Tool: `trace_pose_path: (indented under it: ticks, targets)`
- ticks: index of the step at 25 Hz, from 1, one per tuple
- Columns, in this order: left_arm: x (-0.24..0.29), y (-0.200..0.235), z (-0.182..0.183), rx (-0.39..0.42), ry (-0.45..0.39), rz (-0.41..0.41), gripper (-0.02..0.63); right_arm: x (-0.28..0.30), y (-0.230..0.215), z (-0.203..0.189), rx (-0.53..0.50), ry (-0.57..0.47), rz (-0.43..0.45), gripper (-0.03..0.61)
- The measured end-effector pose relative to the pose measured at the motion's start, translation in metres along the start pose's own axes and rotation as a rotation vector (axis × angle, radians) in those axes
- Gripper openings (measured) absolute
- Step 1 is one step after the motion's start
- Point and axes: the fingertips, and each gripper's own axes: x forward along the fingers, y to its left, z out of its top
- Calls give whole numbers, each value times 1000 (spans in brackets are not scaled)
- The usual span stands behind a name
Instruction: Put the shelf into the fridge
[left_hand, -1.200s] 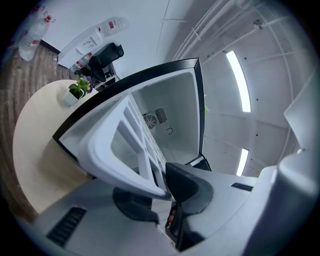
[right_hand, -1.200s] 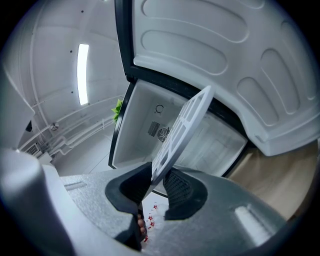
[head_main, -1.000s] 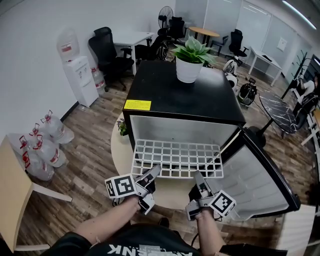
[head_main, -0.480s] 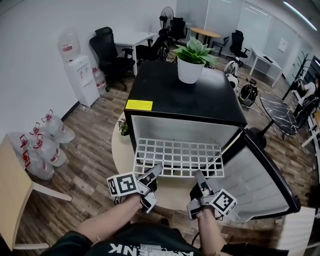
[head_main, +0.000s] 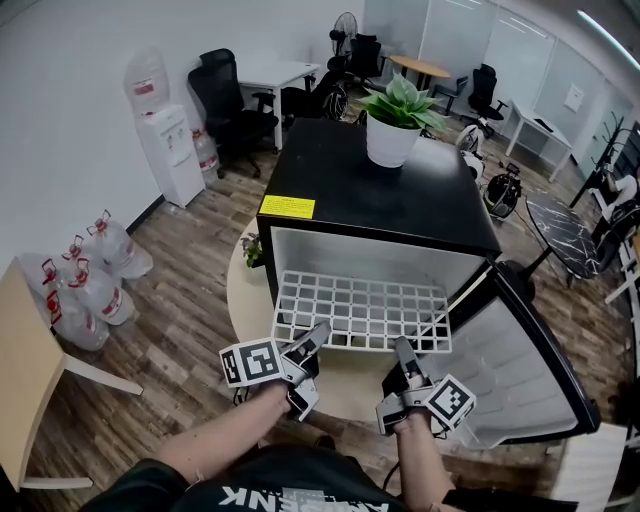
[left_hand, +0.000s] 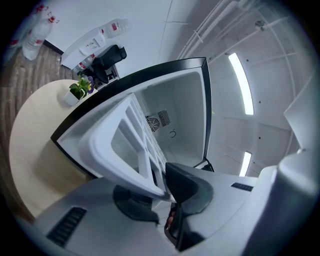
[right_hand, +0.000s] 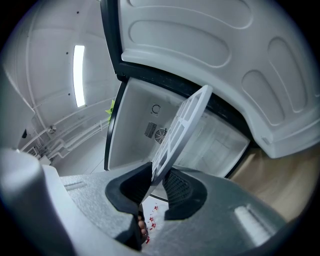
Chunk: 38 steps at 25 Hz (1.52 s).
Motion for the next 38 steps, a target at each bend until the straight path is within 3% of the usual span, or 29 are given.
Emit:
trace_pose_path:
  ticks: [14, 22, 38]
  targets:
    - [11, 6, 10, 11, -14, -1, 58, 15, -5, 8, -9, 8, 3, 66]
    - [7, 2, 7, 103, -55, -2, 74, 17, -6, 10, 0, 13, -1, 63]
    - [-9, 8, 3, 64, -99, 56, 69, 21, -10, 10, -5, 24, -8, 63]
